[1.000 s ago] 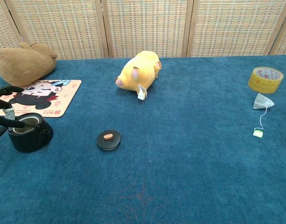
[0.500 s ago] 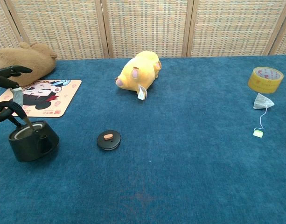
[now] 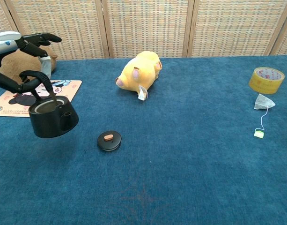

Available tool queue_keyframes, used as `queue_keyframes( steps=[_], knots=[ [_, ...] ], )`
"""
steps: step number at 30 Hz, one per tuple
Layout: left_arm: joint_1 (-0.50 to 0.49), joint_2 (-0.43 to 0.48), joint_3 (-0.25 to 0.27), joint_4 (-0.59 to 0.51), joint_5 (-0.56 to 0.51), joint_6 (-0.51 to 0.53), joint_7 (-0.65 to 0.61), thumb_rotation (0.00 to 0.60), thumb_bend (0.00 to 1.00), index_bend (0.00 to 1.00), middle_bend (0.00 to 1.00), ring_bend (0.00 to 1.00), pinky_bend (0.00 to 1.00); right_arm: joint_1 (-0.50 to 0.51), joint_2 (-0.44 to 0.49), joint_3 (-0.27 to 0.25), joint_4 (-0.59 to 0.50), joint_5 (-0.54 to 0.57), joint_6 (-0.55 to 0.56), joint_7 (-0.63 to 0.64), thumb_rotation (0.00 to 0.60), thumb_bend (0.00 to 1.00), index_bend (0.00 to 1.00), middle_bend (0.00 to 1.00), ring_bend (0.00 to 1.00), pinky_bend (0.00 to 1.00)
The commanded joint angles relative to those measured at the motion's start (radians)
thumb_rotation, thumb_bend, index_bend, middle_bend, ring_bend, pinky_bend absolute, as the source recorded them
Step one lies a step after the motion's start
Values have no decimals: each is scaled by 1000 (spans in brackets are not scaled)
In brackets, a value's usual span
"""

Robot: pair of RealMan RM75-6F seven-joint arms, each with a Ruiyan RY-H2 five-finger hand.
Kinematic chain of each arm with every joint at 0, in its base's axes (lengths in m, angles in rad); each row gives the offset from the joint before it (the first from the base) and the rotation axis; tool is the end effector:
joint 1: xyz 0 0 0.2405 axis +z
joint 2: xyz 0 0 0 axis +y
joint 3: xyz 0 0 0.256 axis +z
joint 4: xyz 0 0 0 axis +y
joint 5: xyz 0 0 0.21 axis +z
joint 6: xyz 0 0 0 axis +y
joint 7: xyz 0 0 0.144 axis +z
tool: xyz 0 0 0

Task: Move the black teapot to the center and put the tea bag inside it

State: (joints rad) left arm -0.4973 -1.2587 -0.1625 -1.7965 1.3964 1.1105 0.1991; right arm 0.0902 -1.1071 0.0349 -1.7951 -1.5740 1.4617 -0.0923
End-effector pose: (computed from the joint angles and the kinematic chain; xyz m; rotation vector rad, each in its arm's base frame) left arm -0.1672 0.2835 0.0711 -1.7938 -0.9398 -1.1070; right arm -0.2650 -0.1753 0.1402 1.4623 -0.9530 0.9930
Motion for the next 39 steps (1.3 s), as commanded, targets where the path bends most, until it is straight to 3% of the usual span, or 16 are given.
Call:
queue_keyframes(
  steps=[1, 9, 23, 39],
  knots=[
    [-34, 2, -26, -17, -28, -30, 16, 600, 519, 592, 0, 0, 0, 1, -1, 0, 0, 0, 0, 0, 256, 353, 69, 125, 14, 237],
    [-145, -21, -83, -30, -119, -124, 74, 600, 519, 592, 0, 0, 0, 7, -1, 3, -2, 1, -4, 0, 255, 353, 69, 125, 15, 236],
    [-337, -185, -139, 104, -322, -246, 150, 600, 519, 592, 0, 0, 0, 18, -9, 5, 3, 11, -19, -4, 255, 353, 69, 125, 15, 237],
    [-492, -318, -144, 195, -458, -238, 257, 600, 519, 592, 0, 0, 0, 23, -8, 5, 7, 24, -28, 2, 257, 353, 69, 125, 14, 237]
  ],
)
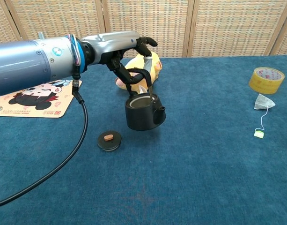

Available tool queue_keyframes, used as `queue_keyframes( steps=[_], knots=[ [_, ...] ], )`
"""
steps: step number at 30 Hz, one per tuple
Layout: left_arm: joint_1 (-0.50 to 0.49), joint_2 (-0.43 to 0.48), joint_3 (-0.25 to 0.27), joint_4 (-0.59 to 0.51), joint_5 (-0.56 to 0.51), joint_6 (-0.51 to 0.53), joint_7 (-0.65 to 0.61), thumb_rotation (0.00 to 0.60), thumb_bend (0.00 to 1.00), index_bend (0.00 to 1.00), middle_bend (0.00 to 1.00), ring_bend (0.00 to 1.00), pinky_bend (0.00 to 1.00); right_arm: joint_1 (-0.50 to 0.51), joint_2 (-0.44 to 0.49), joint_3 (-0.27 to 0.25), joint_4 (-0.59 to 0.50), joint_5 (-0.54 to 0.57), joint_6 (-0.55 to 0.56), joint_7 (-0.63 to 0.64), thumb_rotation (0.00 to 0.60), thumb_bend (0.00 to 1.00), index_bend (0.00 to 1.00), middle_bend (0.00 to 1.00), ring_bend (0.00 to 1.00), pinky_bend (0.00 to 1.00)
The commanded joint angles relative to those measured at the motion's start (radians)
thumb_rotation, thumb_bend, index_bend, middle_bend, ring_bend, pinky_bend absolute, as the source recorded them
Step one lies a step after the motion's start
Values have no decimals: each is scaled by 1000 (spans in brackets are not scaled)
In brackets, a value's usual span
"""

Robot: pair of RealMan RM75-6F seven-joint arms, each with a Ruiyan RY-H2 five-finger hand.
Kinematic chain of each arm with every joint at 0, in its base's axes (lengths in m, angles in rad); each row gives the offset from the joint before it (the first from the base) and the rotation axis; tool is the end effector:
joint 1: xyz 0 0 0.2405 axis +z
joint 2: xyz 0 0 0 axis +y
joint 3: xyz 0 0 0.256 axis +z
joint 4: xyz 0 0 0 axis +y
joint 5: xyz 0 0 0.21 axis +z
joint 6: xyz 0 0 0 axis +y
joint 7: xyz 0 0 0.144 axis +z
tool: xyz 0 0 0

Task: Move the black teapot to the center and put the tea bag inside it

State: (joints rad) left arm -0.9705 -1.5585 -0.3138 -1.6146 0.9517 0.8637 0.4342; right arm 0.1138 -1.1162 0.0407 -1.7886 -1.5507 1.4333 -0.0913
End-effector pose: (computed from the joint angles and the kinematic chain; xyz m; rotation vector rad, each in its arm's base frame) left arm -0.0268 0.3566 -0.0193 -2.0201 -0.9483 -1.1127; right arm -0.2650 -0.1829 0.1356 1.4734 -0.9679 0.9867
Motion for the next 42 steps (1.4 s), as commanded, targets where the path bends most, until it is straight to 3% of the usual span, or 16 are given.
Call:
queue_keyframes(
  steps=[1, 18, 26, 33, 42],
  knots=[
    [-25, -24, 10, 17, -17, 12, 30, 600, 519, 592, 0, 0, 0, -2, 2, -1, 0, 1, 2, 2, 258, 353, 69, 125, 14, 237],
    [-67, -63, 65, 30, -46, 37, 78, 600, 519, 588, 0, 0, 0, -6, -3, -7, 10, 1, 6, 11, 259, 353, 69, 125, 14, 237],
    [-75, -64, 80, 22, -40, 45, 80, 600, 517, 452, 0, 0, 0, -9, -2, -8, 9, 2, 10, 11, 256, 353, 69, 125, 14, 237],
    [-84, -74, 90, 27, -41, 48, 87, 600, 516, 426, 0, 0, 0, -9, -2, -8, 9, 5, 10, 12, 258, 354, 69, 125, 14, 237],
    [-93, -74, 108, 14, -55, 52, 114, 600, 507, 219, 0, 0, 0, -12, -1, -10, 11, 4, 12, 14, 253, 354, 69, 125, 15, 237]
  ],
)
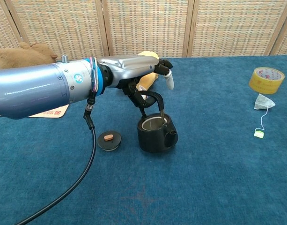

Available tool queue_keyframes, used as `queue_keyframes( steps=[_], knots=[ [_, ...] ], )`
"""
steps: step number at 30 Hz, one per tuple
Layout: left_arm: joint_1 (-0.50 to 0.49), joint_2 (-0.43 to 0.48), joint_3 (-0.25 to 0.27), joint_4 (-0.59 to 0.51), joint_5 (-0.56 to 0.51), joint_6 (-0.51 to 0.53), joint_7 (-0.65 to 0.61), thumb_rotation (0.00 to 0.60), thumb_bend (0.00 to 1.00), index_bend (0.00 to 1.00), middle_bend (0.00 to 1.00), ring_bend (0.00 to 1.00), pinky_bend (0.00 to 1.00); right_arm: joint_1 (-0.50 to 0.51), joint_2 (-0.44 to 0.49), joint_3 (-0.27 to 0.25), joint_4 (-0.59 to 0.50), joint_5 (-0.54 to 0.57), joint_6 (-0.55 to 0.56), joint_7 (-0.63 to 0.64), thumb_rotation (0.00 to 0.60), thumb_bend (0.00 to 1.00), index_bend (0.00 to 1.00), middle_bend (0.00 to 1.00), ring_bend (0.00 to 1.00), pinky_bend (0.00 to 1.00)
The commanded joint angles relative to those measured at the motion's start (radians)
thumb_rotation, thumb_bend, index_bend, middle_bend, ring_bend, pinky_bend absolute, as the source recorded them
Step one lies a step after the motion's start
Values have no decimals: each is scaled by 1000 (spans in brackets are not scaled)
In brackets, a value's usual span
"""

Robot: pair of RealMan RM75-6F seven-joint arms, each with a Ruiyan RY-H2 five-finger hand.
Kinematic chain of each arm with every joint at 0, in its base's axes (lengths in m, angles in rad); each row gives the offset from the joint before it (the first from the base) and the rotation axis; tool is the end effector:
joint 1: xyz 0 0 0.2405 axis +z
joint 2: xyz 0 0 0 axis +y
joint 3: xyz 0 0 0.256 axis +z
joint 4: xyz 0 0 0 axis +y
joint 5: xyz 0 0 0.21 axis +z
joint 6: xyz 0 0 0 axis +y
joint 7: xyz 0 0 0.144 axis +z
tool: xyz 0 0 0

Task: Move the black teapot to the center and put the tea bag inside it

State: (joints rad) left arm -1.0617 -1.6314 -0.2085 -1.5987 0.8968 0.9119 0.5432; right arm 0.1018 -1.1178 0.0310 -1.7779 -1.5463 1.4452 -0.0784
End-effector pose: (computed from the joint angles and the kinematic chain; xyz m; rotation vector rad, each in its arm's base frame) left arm -0.0167 0.3359 -0.0534 -2.1379 -0.8342 -1.0108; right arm -0.2704 -0.1781 0.1363 1.4567 -0.9808 0.9778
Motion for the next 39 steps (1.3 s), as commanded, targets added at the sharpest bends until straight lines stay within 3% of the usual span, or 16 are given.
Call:
queue_keyframes(
  steps=[1, 28, 35, 39],
  knots=[
    [-2, -1, 3, -3, -1, 6, 7, 600, 502, 197, 0, 0, 0, 0, 0, 0, 0, -1, 0, 1, 254, 353, 69, 125, 15, 237],
    [-81, -106, -6, 69, -43, 57, 162, 600, 497, 145, 0, 0, 0, -7, 1, -3, 14, 8, 1, 18, 257, 353, 69, 125, 15, 237],
    [-91, -130, 0, 81, -69, 68, 201, 600, 335, 14, 0, 0, 0, -9, 0, -4, 17, 6, 3, 21, 256, 353, 70, 125, 14, 237],
    [-96, -136, -2, 83, -77, 76, 219, 600, 311, 0, 0, 0, 0, -9, 0, -3, 18, 6, 3, 23, 258, 353, 69, 125, 14, 237]
  ],
)
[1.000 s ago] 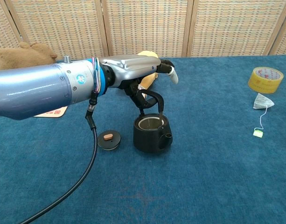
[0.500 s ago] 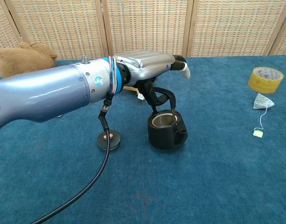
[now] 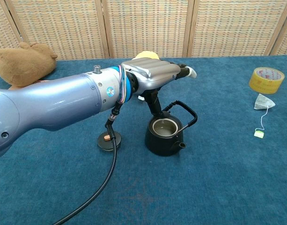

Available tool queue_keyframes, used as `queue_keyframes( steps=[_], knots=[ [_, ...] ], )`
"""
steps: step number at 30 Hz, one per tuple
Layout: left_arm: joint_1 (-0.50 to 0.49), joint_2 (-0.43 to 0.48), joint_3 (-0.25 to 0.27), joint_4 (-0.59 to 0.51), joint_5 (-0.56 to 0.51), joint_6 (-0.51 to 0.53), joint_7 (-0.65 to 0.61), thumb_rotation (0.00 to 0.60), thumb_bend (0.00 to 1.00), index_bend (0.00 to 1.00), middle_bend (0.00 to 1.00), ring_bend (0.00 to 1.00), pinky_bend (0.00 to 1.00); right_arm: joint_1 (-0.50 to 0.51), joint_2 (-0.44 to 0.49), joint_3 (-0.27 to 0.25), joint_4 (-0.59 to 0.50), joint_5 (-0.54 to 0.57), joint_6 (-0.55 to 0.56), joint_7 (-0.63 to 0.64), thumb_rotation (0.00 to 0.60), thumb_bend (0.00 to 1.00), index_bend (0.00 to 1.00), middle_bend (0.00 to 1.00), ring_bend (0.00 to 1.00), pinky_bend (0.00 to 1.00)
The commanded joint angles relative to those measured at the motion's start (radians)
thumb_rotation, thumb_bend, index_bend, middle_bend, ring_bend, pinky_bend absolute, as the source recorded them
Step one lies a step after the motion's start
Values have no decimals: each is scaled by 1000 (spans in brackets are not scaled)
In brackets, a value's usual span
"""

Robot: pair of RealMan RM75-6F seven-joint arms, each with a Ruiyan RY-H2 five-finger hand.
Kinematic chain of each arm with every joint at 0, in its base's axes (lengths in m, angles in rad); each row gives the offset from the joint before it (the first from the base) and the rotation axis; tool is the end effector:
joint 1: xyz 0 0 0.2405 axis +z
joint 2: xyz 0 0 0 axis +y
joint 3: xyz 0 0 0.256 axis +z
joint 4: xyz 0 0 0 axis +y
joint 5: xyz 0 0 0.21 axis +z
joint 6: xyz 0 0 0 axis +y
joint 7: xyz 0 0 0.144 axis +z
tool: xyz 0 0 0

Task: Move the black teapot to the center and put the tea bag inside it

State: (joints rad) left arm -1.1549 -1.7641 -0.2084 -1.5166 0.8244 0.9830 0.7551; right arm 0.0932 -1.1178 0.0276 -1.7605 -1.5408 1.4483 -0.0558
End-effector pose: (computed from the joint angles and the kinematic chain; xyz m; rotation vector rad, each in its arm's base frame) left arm 0.0130 0.3296 -0.0831 -2.1525 -0.6255 -0.9494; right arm -0.2767 -0.1755 0.1375 1.4425 -0.9943 0.9705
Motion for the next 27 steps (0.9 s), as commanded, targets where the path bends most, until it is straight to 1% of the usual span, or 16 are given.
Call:
queue_keyframes(
  steps=[1, 6, 10, 12, 17, 22, 27],
  knots=[
    [-4, -5, -4, 1, -9, 9, 12, 600, 311, 0, 0, 0, 0, 0, 0, 0, 0, 0, 0, 0, 259, 353, 69, 125, 14, 237],
    [-7, -7, -12, -1, -24, 16, 22, 600, 311, 0, 0, 0, 0, -1, 2, 0, 0, 1, 0, 1, 258, 353, 69, 125, 14, 237],
    [2, 8, -20, -26, -26, 19, 2, 600, 310, 0, 0, 0, 0, -3, 5, 1, -1, 1, 3, 0, 260, 353, 69, 125, 15, 237],
    [28, 53, -21, -87, -12, 40, -21, 600, 310, 0, 0, 0, 0, 2, 9, 5, -4, 4, -2, 0, 265, 353, 69, 125, 15, 237],
    [73, 136, -17, -185, 15, 66, -69, 600, 313, 0, 0, 0, 0, 12, 9, 12, -6, 6, -12, -3, 264, 353, 69, 125, 14, 237],
    [138, 222, 3, -262, 76, 111, -131, 600, 314, 0, 0, 0, 0, 20, 8, 16, -6, 10, -21, -3, 268, 353, 69, 125, 15, 237],
    [211, 328, 29, -337, 121, 149, -194, 600, 315, 0, 0, 0, 0, 24, 8, 19, -6, 11, -25, -2, 274, 353, 69, 125, 14, 237]
  ],
)
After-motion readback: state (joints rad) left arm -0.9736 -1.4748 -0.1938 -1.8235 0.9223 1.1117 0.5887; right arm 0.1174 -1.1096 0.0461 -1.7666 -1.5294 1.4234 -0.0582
